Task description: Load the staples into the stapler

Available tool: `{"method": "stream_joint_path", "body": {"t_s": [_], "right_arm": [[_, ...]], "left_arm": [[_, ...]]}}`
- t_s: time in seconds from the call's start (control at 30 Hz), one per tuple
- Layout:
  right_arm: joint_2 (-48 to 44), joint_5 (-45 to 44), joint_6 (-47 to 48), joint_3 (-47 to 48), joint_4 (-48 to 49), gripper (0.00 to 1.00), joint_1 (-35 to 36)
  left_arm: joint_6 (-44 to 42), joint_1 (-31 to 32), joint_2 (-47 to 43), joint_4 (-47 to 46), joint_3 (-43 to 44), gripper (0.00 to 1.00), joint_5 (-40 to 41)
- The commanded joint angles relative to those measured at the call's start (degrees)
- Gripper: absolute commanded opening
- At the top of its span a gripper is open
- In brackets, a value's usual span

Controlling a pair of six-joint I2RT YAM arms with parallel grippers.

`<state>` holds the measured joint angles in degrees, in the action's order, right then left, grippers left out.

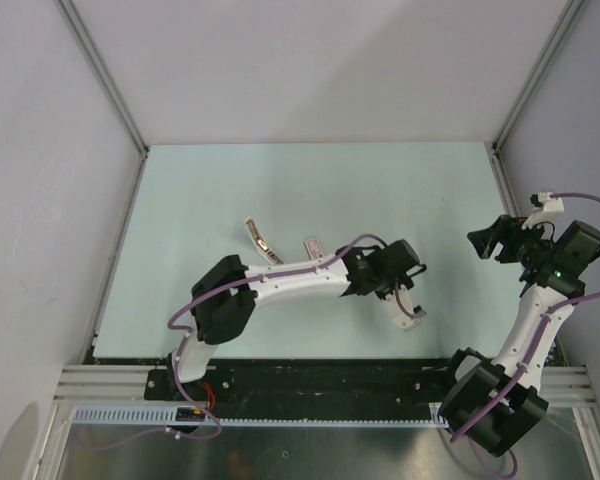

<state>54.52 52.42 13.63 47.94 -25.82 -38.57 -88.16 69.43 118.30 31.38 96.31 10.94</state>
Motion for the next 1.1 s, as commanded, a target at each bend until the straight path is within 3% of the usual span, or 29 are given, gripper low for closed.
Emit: {"method": "stream_joint_path", "body": {"t_s": [0.0, 0.23, 0.4, 0.67, 0.83, 1.07], "right_arm": [[-1.79, 3.34, 0.92, -0.27, 1.09, 0.74, 0.33], [-2.56, 4.54, 3.06, -0.74, 0.72, 0.74, 3.07], [-4.26, 7.62, 10.80, -0.75, -3.26, 0.74, 7.54], [-3.22, 10.70, 26.28, -0.89, -10.90, 0.74, 22.28], [1.21, 11.96, 25.02, -1.01, -5.63, 0.75, 32.41], [6.23, 14.17, 14.63, -1.01, 14.00, 0.78, 41.38]], "left_arm": [[8.85, -3.67, -7.97, 0.26, 0.32, 0.00, -0.40], [18.94, -9.33, -10.59, 4.48, 0.47, 0.00, -5.19], [27.70, -12.51, -12.50, 7.80, 1.33, 0.00, -7.83], [42.07, -19.65, -18.86, 9.45, -1.04, 0.00, -22.81], [46.66, -21.22, -23.38, 9.47, -2.78, 0.00, -28.60], [48.01, -21.29, -29.02, 9.43, -6.94, 0.00, -31.63]]}}
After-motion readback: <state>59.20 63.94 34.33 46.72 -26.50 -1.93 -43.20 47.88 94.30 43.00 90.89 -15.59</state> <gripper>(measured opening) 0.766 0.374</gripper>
